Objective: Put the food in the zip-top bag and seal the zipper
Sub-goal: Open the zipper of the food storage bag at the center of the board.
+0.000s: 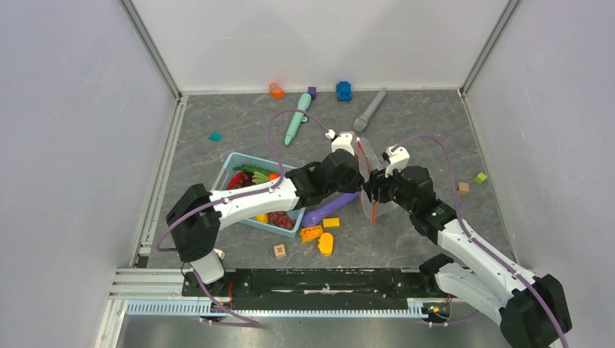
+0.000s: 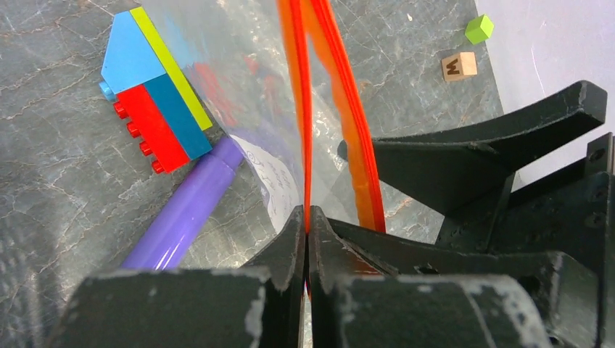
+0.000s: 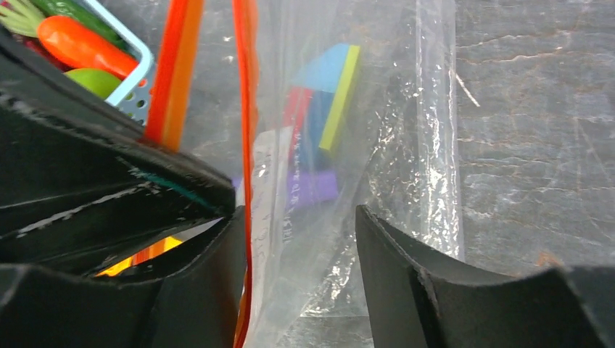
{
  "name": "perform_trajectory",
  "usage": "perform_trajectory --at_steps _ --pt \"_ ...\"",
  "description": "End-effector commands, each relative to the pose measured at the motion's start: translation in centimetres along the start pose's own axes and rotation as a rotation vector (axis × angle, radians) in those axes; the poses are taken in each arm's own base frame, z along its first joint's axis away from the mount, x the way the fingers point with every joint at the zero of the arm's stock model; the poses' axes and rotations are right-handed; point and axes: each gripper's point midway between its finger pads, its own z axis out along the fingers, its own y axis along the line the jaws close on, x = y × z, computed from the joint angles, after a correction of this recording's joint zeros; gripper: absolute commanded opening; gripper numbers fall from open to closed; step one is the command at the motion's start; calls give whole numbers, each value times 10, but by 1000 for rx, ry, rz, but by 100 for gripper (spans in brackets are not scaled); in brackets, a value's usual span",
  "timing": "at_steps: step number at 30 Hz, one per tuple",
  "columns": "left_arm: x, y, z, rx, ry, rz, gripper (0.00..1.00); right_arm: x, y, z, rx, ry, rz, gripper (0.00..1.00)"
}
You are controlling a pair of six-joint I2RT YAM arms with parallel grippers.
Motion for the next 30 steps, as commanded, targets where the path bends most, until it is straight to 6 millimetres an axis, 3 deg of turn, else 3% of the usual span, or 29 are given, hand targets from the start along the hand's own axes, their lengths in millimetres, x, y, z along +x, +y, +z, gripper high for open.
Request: perform_trajectory --at_steps 1,2,5,8,10,11,15,21,23,26,30 --pt "-15 -36 -19 103 -40 25 2 -43 -8 2 70 -140 12 60" --pt "-13 -36 -21 104 -41 28 2 -45 -11 2 89 -147 14 56" --pt "-17 -28 -28 68 -63 33 2 -47 -32 -5 211 -154 33 28" --pt "-23 -13 -35 1 -93 44 2 -52 -59 -24 383 -146 45 13" --pt "-26 3 -38 -74 -111 62 2 -59 -78 -43 512 -142 43 9" --pt "-29 13 -39 -122 -127 64 2 -63 -84 -52 557 -134 34 0" --pt "-32 39 -38 -235 -151 83 2 -73 -87 -71 592 -126 9 0" --pt "-45 50 -19 -240 -135 80 2 -84 -85 -96 614 -76 31 0" --pt "-49 46 -10 -199 -127 86 3 -88 -80 -100 582 -64 16 0" --pt "-48 24 -1 -81 -108 126 11 -86 -69 -99 508 -74 17 0" --pt "-33 -11 4 133 -52 169 27 -58 -50 -77 367 -18 13 0"
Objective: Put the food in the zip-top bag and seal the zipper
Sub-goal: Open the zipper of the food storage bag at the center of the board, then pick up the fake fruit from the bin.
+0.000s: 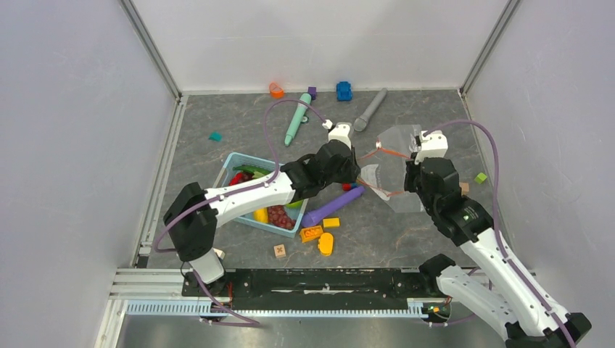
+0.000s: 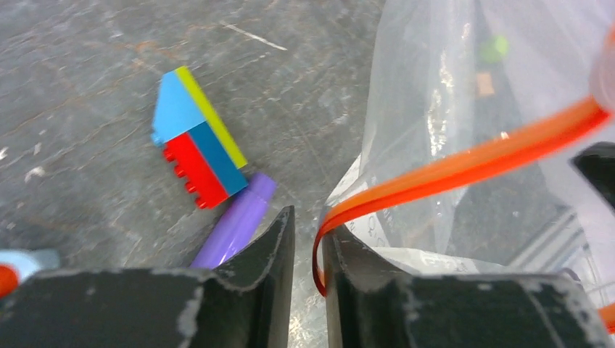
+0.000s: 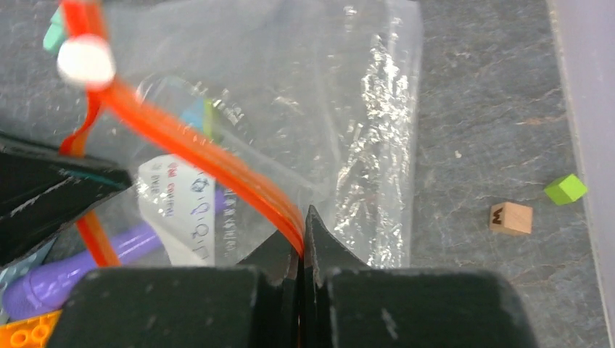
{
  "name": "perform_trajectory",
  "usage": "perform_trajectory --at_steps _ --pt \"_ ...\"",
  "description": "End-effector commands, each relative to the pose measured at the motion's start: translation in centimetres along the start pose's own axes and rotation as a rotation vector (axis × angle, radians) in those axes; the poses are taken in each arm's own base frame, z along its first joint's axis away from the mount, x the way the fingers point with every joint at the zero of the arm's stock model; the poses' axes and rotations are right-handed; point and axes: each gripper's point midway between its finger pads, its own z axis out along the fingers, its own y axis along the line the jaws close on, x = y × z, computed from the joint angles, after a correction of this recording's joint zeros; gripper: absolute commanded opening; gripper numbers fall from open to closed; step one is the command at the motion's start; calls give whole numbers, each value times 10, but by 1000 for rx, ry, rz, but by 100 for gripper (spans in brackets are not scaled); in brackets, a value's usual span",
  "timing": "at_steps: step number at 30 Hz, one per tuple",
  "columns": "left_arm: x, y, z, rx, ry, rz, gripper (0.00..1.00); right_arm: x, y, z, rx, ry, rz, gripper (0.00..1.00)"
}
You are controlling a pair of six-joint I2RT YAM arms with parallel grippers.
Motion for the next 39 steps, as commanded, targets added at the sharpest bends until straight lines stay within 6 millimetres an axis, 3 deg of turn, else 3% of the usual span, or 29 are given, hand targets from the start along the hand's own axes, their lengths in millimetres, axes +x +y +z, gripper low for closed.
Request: perform_trajectory --at_steps 1,7,11,14,17,22,28,30,33,39 --pt "4 -39 4 239 35 88 30 29 20 5 -117 68 -20 0" --pt "23 -63 -1 389 118 106 56 57 12 23 -38 134 -25 0" --pt "23 -72 -17 465 111 117 99 61 6 27 22 146 4 0" --pt "13 -72 -37 482 84 133 100 65 6 29 33 158 18 0" --pt "4 -60 -55 436 59 135 100 68 8 31 29 182 18 0" --pt "1 5 -76 169 1 107 100 74 8 34 44 206 19 0" --pt "3 113 -103 -239 -91 5 100 76 11 37 32 209 25 0" --pt "7 137 -105 -295 -80 -50 100 78 12 38 28 209 27 0" --pt "20 156 -99 -298 -28 -131 100 84 15 39 12 223 23 0" --pt "39 171 -85 -315 52 -170 100 86 16 39 3 229 12 0"
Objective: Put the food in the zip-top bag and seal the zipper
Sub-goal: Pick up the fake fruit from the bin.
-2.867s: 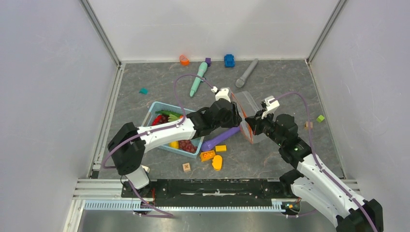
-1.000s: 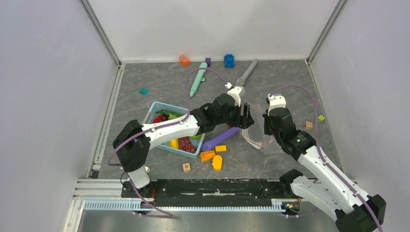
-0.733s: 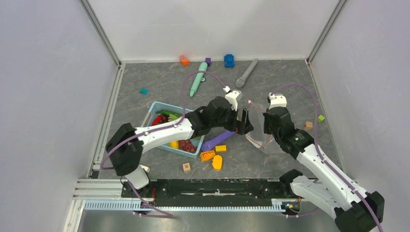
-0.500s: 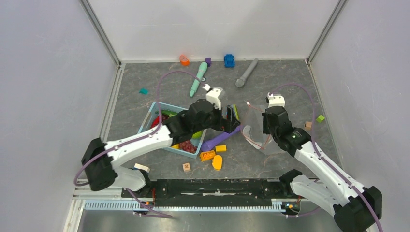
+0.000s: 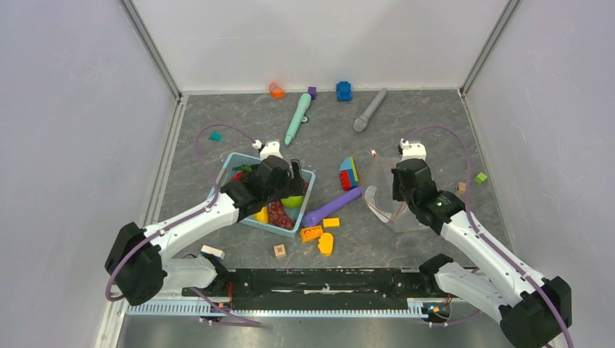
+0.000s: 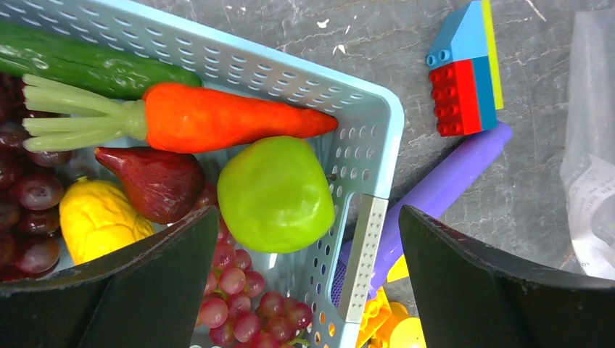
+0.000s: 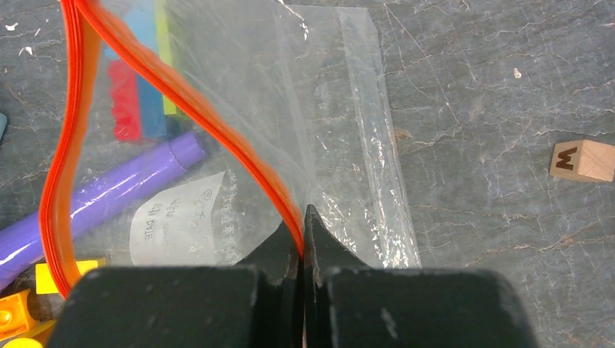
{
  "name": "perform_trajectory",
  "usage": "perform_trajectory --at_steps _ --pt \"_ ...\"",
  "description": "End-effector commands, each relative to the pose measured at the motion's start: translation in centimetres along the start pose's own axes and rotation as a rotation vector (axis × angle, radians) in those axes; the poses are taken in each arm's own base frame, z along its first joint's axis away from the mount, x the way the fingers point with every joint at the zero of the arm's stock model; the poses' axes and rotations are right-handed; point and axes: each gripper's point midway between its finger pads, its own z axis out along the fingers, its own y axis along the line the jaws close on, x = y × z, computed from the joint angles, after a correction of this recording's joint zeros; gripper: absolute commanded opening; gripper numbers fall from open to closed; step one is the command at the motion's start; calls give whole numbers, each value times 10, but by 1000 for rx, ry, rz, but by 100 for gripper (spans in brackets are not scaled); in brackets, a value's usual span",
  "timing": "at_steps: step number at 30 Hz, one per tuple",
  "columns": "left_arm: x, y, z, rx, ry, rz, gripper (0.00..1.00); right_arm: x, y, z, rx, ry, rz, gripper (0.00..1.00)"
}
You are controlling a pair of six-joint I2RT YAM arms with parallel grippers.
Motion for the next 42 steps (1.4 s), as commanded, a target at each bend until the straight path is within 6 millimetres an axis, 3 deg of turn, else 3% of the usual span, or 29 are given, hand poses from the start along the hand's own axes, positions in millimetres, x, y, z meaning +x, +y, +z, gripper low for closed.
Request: perform_trajectory --at_steps 1,8,25,36,42 --pt "7 4 9 -20 42 -69 100 -2 2 2 -10 -19 13 0" --pt "20 20 20 -66 78 -101 100 0 1 3 -9 -17 4 0" --pt "56 16 39 -44 209 -107 74 3 0 4 -2 -9 -3 0" --pt "36 18 30 -61 140 -116 41 0 1 1 -14 -26 0 0" --pt "6 18 6 -40 40 -108 36 -1 5 -2 -46 -39 -4 0"
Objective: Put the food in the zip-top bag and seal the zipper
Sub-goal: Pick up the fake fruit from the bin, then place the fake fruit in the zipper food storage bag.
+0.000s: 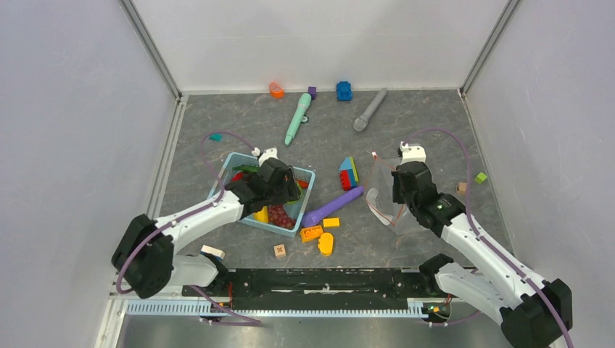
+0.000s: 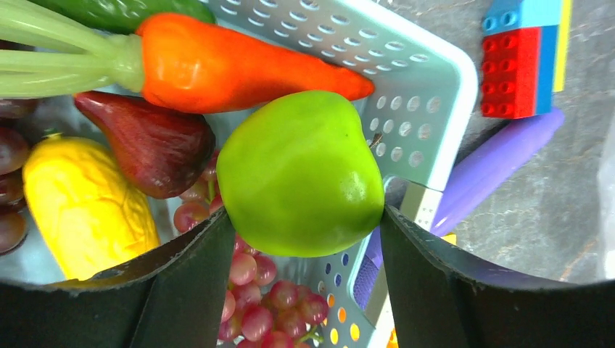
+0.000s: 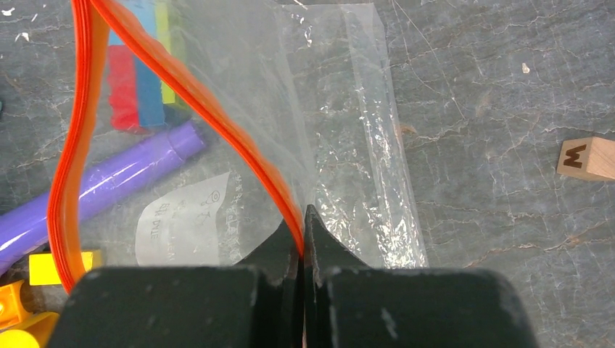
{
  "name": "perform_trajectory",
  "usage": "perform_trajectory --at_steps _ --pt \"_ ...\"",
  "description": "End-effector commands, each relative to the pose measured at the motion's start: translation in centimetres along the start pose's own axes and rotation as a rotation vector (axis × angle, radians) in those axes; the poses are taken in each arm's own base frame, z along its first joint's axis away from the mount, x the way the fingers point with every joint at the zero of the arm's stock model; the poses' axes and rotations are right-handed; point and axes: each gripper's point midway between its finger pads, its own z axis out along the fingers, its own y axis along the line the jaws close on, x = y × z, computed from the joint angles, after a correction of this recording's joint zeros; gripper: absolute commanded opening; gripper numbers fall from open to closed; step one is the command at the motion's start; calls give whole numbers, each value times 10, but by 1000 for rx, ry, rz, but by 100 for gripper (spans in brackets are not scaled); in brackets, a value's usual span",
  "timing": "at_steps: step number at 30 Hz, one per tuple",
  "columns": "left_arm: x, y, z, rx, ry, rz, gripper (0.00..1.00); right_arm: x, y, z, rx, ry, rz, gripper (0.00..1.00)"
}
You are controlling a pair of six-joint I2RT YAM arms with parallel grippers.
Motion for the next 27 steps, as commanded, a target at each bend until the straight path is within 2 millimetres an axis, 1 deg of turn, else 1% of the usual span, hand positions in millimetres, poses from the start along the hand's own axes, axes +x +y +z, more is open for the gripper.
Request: perform_trajectory --at_steps 1,3,5,8,10,13,14,16,17,20,21,23,27 --pt "-38 -7 -32 38 -139 -16 36 -11 5 -4 -41 -52 8 0" --pt "-48 -13 -46 76 -177 -11 36 -13 7 -5 -51 -60 9 0" --pt "-60 -24 -61 134 -222 -9 36 -16 8 -6 -59 -73 15 0" --pt "-74 -53 -84 296 -277 8 36 -18 12 -8 -84 -82 18 0" --pt "-73 -86 -99 484 -278 32 38 -20 15 -10 -104 -90 18 0" --pt "-63 -142 -129 807 -265 78 38 -23 16 -13 -116 -103 23 0" --pt "-60 -157 -137 879 -256 100 39 -24 16 -14 -117 -111 24 0" --pt "-54 -182 -143 940 -235 137 39 -27 17 -15 -128 -127 31 0" --pt "-49 -193 -140 944 -223 159 38 -27 18 -16 -134 -130 32 0" --pt "-40 -225 -142 990 -189 202 37 -27 21 -18 -157 -135 32 0" --pt "-38 -236 -146 1025 -181 217 36 -28 21 -18 -156 -136 32 0" --pt "-30 -251 -153 1077 -162 240 36 -30 20 -18 -150 -141 33 0" --pt "-23 -267 -160 1118 -163 254 36 -28 21 -18 -154 -135 35 0"
